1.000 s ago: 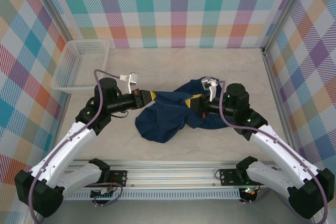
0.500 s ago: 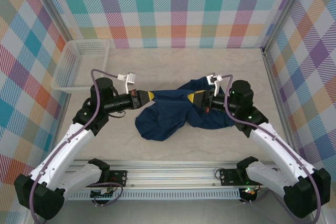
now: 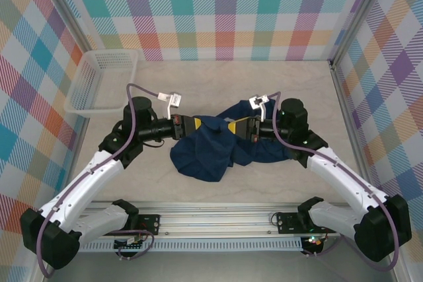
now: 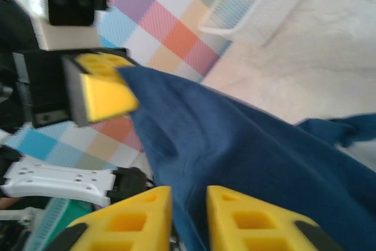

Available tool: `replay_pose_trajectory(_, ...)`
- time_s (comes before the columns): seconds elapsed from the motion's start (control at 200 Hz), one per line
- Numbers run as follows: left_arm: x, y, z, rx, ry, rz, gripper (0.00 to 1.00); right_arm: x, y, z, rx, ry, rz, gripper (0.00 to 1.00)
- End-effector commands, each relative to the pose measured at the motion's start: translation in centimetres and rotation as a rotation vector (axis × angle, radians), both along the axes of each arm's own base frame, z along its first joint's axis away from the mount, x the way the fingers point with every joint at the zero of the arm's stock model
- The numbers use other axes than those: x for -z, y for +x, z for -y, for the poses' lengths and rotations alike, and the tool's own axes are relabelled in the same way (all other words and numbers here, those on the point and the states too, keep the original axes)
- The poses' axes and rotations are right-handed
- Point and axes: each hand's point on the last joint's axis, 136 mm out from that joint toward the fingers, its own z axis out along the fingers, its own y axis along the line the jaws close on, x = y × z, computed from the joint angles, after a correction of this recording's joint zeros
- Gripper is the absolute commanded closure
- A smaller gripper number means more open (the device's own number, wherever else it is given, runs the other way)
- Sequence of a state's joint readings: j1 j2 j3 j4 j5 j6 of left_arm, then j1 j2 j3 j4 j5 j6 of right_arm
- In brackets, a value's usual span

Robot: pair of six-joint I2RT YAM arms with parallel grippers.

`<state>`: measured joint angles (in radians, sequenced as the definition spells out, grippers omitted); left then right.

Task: Fold the inside-out t-shirt

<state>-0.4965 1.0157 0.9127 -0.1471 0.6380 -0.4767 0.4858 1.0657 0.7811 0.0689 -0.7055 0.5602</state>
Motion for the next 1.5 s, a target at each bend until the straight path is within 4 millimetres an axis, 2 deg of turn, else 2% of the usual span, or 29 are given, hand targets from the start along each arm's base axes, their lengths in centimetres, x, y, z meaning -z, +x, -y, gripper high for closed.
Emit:
replay_pose_trajectory(0.0,-3.7,-0.8,0.1,0.031,-0.049,0.162,1.00,1.2,0.5,1.1,0.058,-0.141,0.017,0.70)
replay_pose_trajectory(0.2,-3.4,-0.7,0.3,0.049,-0.021,0.160,1.00,-0.6,-1.2,1.4,0.003,-0.225,0.221,0.55)
replay_pose_trajectory(0.25,-3.3,-0.7,0.4,0.056,-0.020,0.150,1.00,-0.9,-1.8,1.0,-0.015,-0.267,0.292,0.49)
replay_pose_trajectory(0.365,-3.1,-0.6,0.5,0.057,-0.011,0.136,1.00,-1.1,-2.9,-0.7,-0.060,-0.340,0.413,0.43)
replay_pose_trajectory(0.43,-3.1,-0.6,0.5,0.056,-0.008,0.131,1.00,-0.7,-3.3,-1.9,-0.083,-0.375,0.457,0.44)
replay_pose_trajectory(0.535,-3.1,-0.6,0.5,0.055,-0.006,0.123,1.00,0.4,-3.7,-3.6,-0.121,-0.441,0.503,0.50)
replay_pose_trajectory(0.68,-3.3,-0.7,0.4,0.056,-0.008,0.121,1.00,1.4,-2.9,-4.9,-0.111,-0.497,0.518,0.54)
replay_pose_trajectory(0.785,-3.4,-0.9,0.4,0.059,-0.008,0.122,1.00,1.7,-1.7,-5.1,-0.072,-0.525,0.519,0.54)
replay_pose_trajectory(0.94,-3.3,-1.1,0.3,0.063,-0.005,0.119,1.00,2.2,-0.3,-5.0,-0.018,-0.572,0.525,0.61)
replay_pose_trajectory(1.075,-3.2,-1.1,0.3,0.067,-0.001,0.119,1.00,1.6,0.3,-4.7,0.003,-0.552,0.517,0.65)
replay_pose_trajectory(1.185,-3.3,-1.2,0.3,0.069,-0.002,0.123,1.00,1.1,0.2,-4.6,-0.029,-0.490,0.471,0.65)
replay_pose_trajectory(1.365,-3.0,-1.2,0.4,0.072,0.000,0.121,1.00,0.7,-1.2,-5.3,-0.147,-0.361,0.390,0.59)
replay_pose_trajectory(1.495,-3.1,-1.3,0.3,0.073,0.000,0.122,1.00,0.0,-1.2,-5.2,-0.168,-0.300,0.362,0.56)
